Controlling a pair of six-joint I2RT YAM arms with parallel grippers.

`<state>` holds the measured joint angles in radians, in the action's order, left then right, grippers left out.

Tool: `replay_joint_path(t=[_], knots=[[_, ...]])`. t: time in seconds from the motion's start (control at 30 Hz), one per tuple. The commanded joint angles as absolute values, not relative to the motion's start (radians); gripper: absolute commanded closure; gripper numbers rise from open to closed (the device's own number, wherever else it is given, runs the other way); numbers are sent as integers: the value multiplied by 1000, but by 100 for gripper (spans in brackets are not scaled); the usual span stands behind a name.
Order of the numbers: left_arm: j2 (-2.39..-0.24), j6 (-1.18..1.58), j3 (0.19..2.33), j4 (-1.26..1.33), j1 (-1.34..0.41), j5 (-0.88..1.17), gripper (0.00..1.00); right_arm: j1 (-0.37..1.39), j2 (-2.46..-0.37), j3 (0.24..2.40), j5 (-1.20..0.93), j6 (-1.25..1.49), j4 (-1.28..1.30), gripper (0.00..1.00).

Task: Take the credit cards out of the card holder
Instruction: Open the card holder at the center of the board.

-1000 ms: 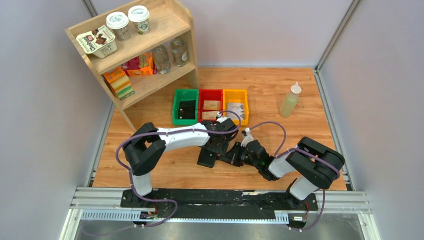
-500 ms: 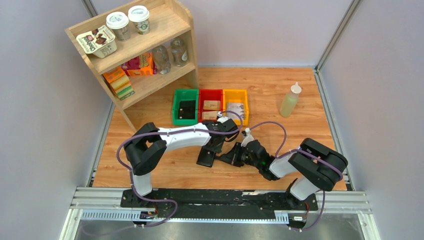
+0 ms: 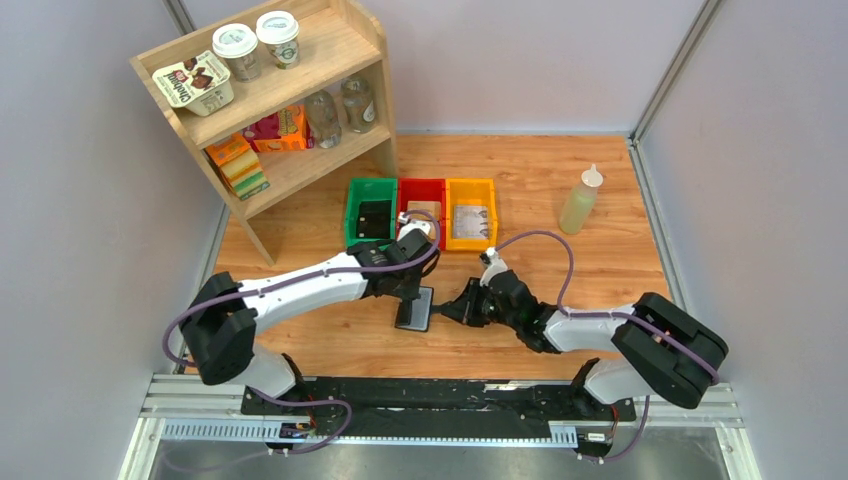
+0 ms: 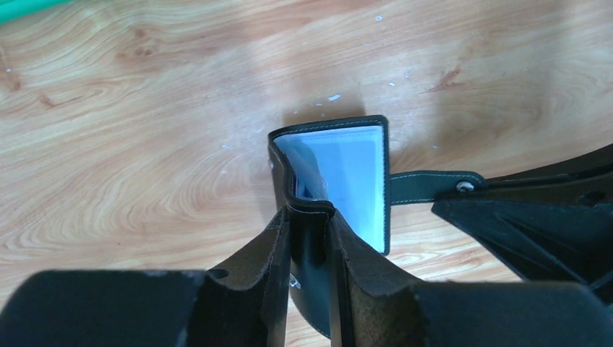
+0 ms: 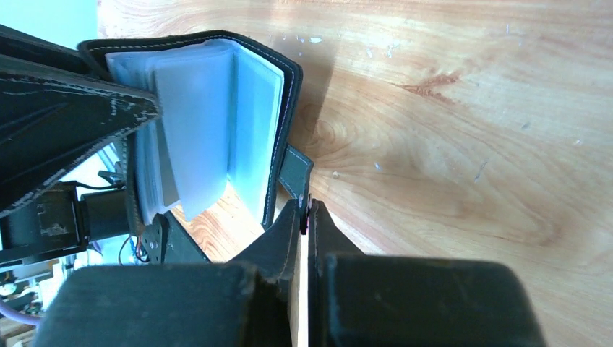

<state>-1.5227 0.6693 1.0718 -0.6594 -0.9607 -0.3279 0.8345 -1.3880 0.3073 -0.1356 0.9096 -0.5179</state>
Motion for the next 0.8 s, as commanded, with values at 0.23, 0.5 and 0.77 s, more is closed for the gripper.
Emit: replay_joint_path(t=[0.23,0.5,0.77], knots=[[-1381,693,888,-519,-851,-160,46,831,-1371,425,-78,784,-313,100],[-1361,709,835,-469,-795,-89,53,833,-1378,454,-57,770,-246,100],[-1313,706,825,-462,-792,-63,54,830,-1341,459,-11,736,-161,100]])
